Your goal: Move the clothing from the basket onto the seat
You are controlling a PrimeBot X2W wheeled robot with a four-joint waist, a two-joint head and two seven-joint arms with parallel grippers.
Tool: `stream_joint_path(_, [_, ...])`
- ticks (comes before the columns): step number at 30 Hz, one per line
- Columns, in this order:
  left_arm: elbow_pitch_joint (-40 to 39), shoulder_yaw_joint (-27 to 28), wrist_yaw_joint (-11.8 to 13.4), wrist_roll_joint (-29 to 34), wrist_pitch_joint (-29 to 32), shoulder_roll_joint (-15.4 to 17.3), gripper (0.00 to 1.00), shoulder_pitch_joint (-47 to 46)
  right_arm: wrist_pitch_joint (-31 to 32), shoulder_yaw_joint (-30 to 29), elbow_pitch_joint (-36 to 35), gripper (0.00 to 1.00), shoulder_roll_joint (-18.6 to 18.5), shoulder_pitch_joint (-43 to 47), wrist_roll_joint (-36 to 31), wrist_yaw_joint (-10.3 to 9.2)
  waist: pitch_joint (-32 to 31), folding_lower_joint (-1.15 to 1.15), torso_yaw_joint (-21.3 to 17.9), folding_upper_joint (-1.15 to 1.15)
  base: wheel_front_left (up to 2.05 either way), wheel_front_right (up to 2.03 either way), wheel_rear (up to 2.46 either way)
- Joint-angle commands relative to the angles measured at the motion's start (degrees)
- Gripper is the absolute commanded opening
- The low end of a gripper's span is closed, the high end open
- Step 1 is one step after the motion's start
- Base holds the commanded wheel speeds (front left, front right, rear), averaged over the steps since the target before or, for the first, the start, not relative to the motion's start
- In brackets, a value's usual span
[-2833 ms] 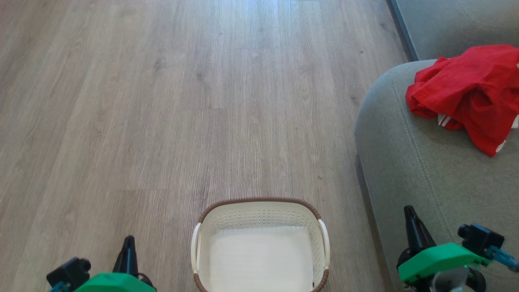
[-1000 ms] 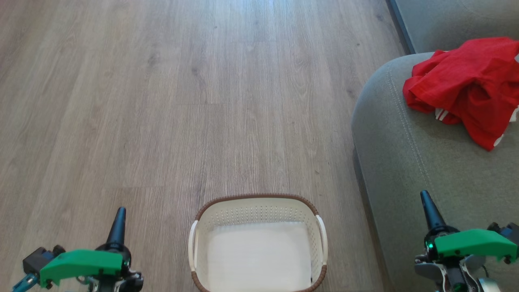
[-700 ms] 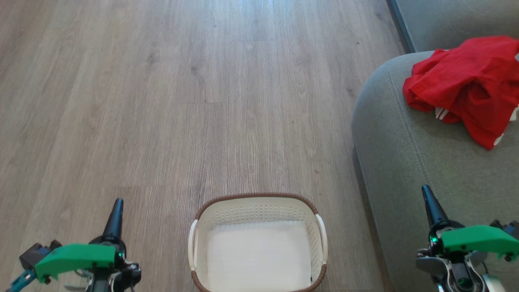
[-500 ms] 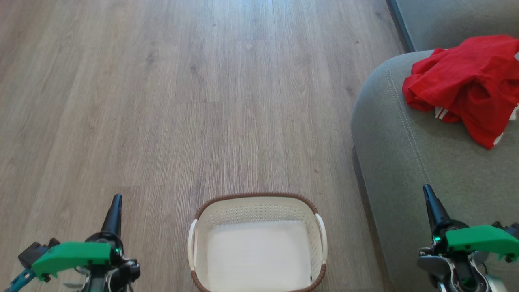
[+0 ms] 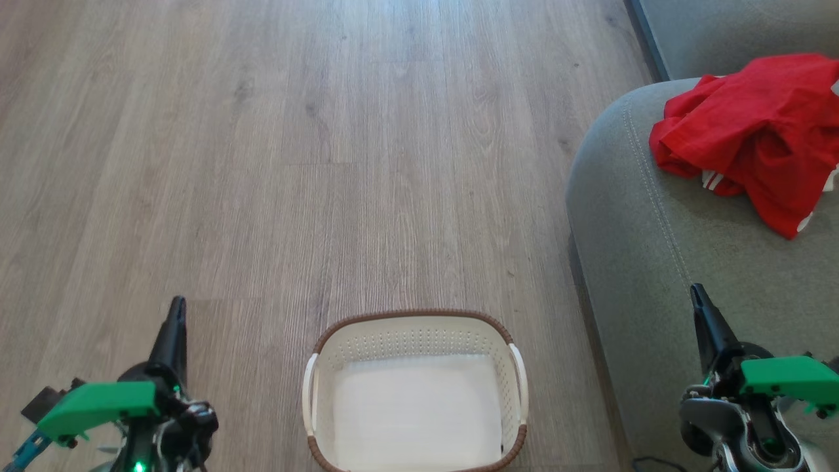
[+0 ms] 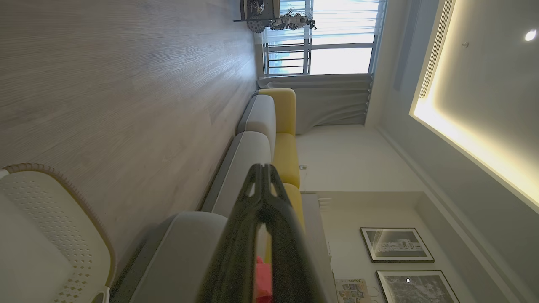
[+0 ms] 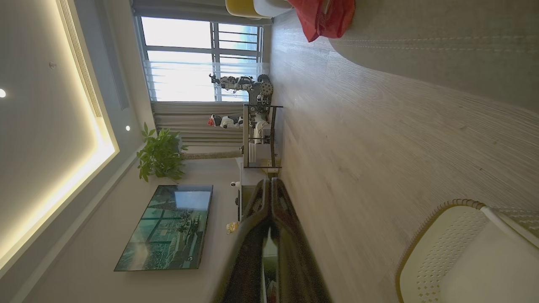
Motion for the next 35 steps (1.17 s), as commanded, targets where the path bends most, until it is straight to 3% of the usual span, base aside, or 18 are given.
stream_joint_path(1, [-1.5, 2.5, -0.8, -1.5, 0.6, 0.2, 0.0, -3.3, 0.7, 0.8, -2.3, 0.0, 0.0, -2.9, 1.7, -0.01, 0.0, 0.0, 0.0, 0.0, 0.0, 0.0, 0.0])
stream_joint_path(35, [-1.5, 2.7, -0.9, -1.7, 0.8, 0.1, 0.0, -3.3, 0.9, 0.7, -2.3, 0.0, 0.0, -3.0, 1.9, -0.01, 0.0, 0.0, 0.0, 0.0, 0.0, 0.0, 0.0])
